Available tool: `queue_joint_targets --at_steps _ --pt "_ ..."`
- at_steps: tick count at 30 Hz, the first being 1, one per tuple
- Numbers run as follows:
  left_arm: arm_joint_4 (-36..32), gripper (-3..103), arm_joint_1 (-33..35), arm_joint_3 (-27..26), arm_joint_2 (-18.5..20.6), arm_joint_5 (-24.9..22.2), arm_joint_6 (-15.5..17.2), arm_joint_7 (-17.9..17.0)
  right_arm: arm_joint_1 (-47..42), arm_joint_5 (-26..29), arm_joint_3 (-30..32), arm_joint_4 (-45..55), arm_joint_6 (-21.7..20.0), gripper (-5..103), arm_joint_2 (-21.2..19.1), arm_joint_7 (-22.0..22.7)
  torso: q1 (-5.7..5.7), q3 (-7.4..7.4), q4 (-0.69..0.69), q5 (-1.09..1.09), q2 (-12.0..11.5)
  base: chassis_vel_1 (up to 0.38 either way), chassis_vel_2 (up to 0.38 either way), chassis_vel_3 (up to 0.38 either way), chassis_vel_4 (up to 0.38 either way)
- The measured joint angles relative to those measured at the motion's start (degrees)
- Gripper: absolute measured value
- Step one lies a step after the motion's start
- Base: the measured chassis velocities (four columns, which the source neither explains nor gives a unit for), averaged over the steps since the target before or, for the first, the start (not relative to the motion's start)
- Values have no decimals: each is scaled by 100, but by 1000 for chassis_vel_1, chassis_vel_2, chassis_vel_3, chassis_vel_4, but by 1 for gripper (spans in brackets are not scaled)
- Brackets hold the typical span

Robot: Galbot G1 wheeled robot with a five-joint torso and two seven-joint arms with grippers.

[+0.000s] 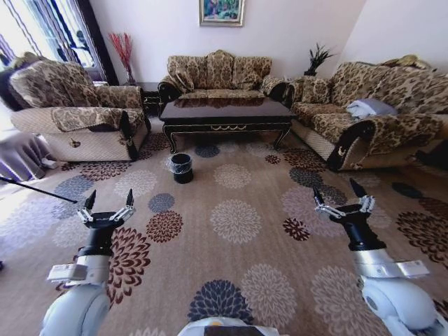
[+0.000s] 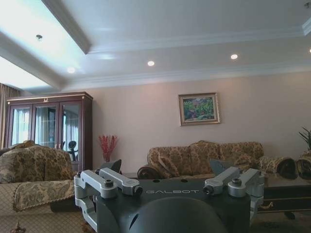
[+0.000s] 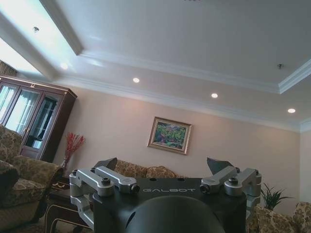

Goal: Move to the front of the table and pick up the trash from the floor, then place it into the trash bin.

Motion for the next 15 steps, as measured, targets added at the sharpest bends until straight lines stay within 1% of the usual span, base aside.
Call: queue_joint_targets --at_steps 2,9,11,13,15 --pt "13 100 -6 -3 3 -5 0 5 30 13 5 -45 0 100 1 -4 28 48 0 0 76 0 0 0 0" --pt "32 100 -13 -14 9 -35 -2 13 111 137 63 -104 -27 100 13 -6 86 126 0 0 212 0 0 0 0" --pt "49 100 -18 -3 -17 -36 -2 15 131 154 66 -125 -35 100 31 -4 121 174 0 0 294 0 0 0 0" --pt "51 100 -18 -1 -20 -36 -2 16 131 154 66 -128 -35 100 33 -5 125 180 0 0 306 0 0 0 0" --pt "62 100 -23 12 -22 -34 -2 19 134 151 66 -138 -35 100 47 -5 158 230 0 0 387 0 0 0 0"
